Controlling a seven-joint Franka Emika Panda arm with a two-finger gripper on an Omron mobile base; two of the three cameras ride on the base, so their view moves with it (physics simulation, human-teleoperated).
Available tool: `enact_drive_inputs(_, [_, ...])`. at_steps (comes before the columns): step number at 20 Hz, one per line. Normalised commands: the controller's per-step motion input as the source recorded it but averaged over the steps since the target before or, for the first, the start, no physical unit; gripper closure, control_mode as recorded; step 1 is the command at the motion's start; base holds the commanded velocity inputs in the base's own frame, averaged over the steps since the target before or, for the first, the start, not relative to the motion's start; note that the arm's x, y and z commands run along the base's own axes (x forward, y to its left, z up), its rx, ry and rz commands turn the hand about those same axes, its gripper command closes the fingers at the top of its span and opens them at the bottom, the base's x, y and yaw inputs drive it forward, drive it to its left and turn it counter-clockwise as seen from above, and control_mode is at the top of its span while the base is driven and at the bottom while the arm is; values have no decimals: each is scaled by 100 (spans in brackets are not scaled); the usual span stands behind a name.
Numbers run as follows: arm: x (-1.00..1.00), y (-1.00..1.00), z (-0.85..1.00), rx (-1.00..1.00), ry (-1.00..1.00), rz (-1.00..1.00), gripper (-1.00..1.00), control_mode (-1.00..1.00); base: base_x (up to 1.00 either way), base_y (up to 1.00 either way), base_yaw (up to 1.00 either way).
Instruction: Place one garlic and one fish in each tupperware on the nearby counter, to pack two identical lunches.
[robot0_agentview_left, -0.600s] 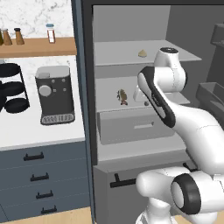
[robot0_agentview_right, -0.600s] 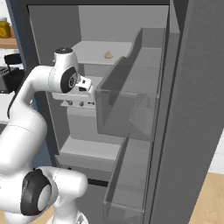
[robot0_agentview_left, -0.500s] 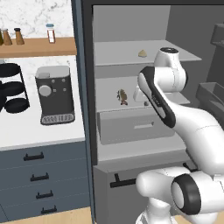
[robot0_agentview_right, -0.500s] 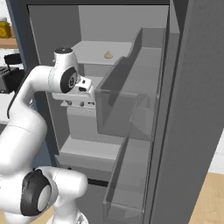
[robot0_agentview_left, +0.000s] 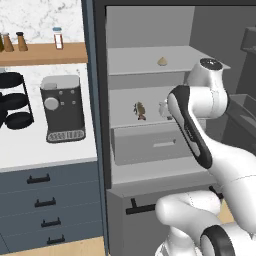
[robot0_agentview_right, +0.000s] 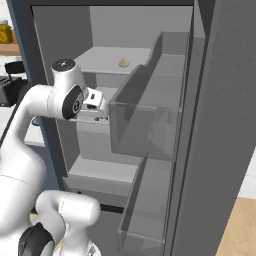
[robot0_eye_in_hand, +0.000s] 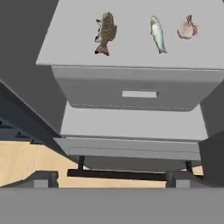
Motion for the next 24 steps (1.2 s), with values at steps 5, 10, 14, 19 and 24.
enact_drive_inputs(5, [0, -4, 33, 1, -37, -4, -100, -100, 0, 0, 0])
enact_drive_inputs(10, [0, 0, 76, 0, -23, -8, -100, -100, 0, 0, 0])
enact_drive_inputs(14, [-3, 0, 97, 0, -18, -5, -100, -100, 0, 0, 0])
enact_drive_inputs(19, [0, -2, 77, 2, -4, -8, -100, -100, 0, 0, 0])
enact_drive_inputs(24, [5, -12, 43, 9, 0, -8, -100, -100, 0, 0, 0])
